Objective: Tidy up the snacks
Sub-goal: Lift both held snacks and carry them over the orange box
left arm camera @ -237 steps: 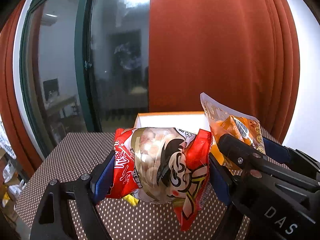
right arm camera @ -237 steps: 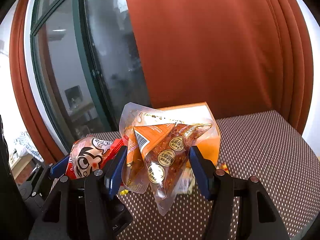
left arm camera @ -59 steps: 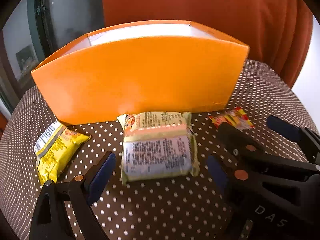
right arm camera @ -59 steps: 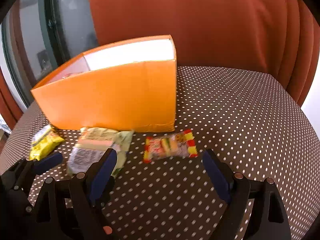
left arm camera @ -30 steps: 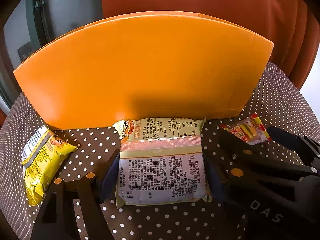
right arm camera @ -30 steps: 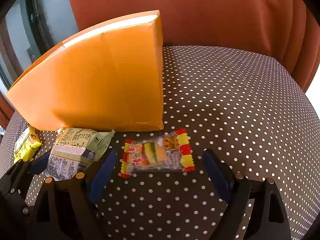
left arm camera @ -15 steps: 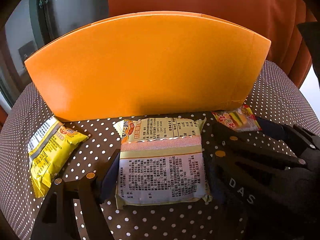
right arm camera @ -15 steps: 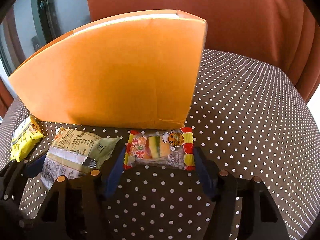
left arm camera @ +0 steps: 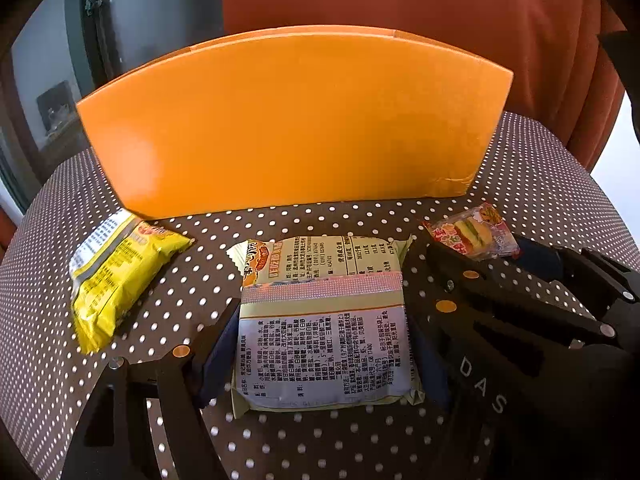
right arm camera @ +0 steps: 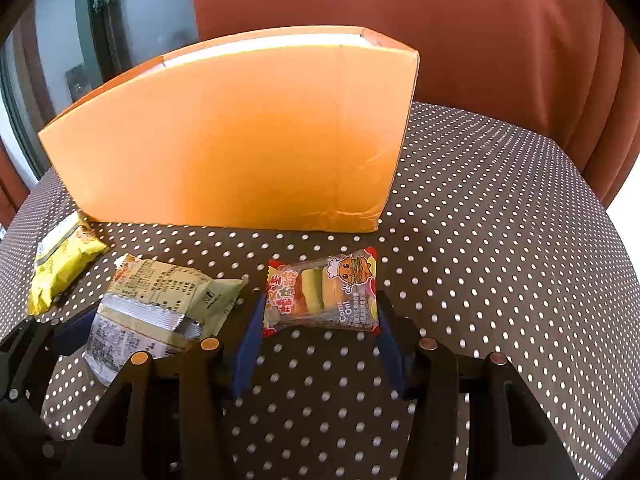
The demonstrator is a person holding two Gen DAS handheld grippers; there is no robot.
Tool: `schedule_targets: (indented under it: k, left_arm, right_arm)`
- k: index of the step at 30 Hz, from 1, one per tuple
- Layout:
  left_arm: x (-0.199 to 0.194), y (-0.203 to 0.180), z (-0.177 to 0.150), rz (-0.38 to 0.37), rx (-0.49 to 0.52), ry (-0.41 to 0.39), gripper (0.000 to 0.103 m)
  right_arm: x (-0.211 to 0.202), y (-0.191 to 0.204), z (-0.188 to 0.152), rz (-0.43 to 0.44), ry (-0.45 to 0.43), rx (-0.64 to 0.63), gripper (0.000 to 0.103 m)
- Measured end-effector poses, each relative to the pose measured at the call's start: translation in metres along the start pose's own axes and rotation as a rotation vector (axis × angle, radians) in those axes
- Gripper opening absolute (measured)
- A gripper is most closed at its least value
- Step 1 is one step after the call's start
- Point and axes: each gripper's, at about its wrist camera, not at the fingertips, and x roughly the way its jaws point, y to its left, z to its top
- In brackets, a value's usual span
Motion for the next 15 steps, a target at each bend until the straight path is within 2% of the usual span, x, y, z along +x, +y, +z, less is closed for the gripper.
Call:
schedule_targets:
  k: [15]
  left_arm:
    - [-0.057,0.015,-0.010,-0.021,-0.027,-0.083,0.078]
  right_arm:
    - [-0.060,0.022,-0.015,0.013,-0.067,-0.019,0.055]
